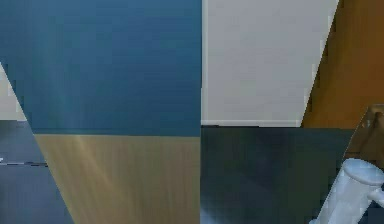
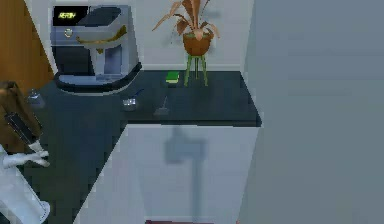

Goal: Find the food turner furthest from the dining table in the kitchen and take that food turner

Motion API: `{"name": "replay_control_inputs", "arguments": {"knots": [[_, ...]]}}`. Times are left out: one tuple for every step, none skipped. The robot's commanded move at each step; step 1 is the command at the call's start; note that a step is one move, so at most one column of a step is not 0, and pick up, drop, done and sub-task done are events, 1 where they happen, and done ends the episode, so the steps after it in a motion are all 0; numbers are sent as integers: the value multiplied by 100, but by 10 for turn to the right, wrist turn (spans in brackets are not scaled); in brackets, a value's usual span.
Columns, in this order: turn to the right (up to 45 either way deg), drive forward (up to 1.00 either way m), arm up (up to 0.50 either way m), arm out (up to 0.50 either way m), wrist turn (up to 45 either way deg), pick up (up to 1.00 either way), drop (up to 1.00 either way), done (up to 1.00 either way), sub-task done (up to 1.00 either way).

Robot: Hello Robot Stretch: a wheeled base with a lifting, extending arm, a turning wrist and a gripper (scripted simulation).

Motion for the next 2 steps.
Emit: {"name": "replay_control_inputs", "arguments": {"knots": [[-30, 0, 0, 0, 0, 0, 0, 0, 0], [450, 0, 0, 0, 0, 0, 0, 0, 0]]}}
